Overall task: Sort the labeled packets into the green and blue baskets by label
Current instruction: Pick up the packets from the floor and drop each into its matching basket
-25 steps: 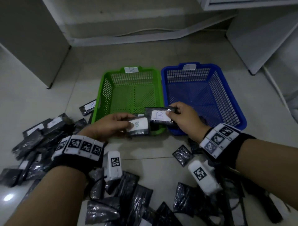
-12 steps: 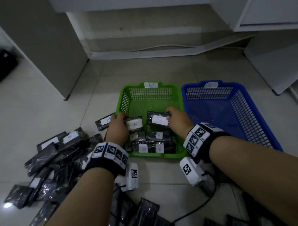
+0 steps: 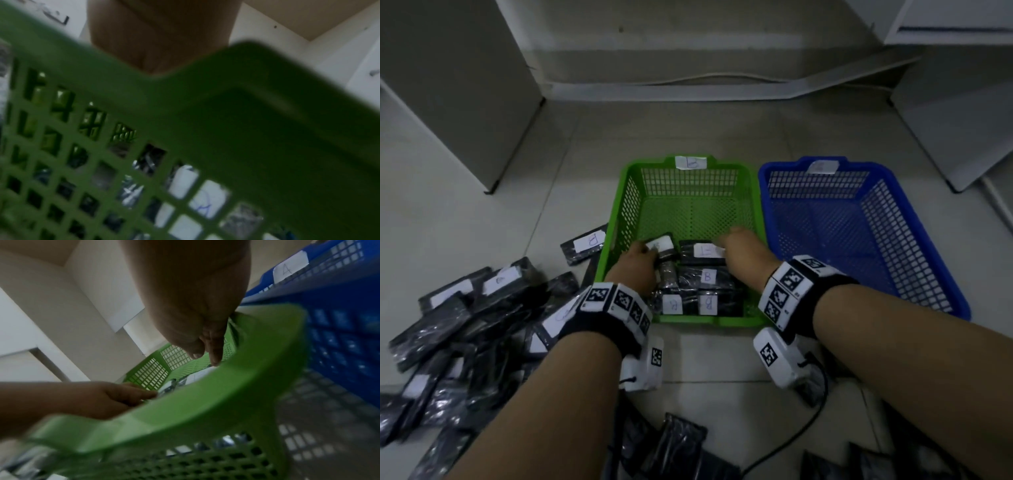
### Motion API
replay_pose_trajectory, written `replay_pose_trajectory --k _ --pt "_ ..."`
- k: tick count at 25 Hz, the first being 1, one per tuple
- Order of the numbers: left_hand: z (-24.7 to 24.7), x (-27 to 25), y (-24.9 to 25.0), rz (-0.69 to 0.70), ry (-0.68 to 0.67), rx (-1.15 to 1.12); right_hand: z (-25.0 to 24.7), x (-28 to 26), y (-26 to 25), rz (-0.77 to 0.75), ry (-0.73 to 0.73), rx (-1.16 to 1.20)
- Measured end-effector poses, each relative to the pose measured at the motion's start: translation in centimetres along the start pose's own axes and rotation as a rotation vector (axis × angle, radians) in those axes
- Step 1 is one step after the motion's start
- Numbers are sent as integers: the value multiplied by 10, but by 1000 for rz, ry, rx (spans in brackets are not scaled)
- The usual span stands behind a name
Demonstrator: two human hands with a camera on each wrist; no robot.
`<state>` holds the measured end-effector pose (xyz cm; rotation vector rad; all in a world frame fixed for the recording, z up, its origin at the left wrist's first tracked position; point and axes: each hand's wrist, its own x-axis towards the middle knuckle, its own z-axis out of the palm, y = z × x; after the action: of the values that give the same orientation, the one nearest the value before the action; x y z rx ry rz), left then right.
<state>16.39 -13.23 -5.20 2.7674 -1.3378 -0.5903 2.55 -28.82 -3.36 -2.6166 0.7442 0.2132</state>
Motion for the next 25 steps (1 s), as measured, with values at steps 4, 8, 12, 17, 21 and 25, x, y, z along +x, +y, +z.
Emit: replay_pose_trajectory --k 4,8,12,17,21,25 --pt "-4 -6 15 4 77 -232 -20 -71 9 -121 212 276" --pt "5 -44 70 171 592 -453 -12 -171 45 -274 388 322" --pt "31 -94 133 388 671 -404 42 -212 92 -266 172 0" --pt "91 -148 164 681 384 -293 52 -204 119 -406 -126 -206" --pt "131 -170 160 769 9 -246 35 -209 115 -153 -14 166" --pt "141 -160 161 656 -236 -303 16 -223 118 161 72 790"
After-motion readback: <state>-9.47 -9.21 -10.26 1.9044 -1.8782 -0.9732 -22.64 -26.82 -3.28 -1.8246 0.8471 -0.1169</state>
